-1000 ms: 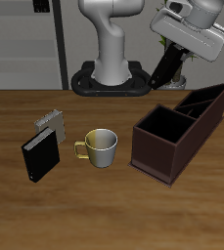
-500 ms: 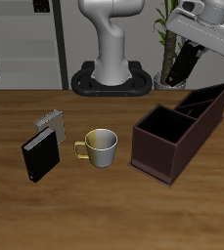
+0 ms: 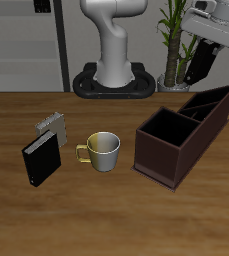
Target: Place the left black book into the left desk caddy's left compartment
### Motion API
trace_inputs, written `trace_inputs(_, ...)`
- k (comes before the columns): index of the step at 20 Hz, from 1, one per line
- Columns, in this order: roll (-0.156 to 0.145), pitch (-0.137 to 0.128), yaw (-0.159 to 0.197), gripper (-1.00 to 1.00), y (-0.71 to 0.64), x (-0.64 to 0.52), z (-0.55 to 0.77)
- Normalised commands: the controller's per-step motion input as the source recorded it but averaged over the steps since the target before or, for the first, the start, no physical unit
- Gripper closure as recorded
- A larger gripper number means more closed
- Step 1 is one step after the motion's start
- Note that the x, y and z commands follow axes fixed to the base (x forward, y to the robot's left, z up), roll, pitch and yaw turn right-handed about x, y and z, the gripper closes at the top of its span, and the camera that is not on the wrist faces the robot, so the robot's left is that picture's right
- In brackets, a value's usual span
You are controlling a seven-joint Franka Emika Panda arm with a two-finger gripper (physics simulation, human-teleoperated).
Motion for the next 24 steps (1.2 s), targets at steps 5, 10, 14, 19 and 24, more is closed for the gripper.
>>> trace_inputs(5, 0.001, -0.012, -0.021, 1.00, -0.02, -0.15, -0.13)
trace_inputs(10, 0.019, -0.004, -0.010, 1.00, 0.13, -0.10, -0.14)
trace_inputs(14, 0.020, 0.015, -0.003, 1.00, 0.22, -0.12, -0.25)
trace_inputs(19, 0.029, -0.037, -0.010, 1.00, 0.18, -0.27, -0.09)
trace_inputs(24, 0.024, -0.037, 0.002, 1.00, 0.12, -0.21, -0.02)
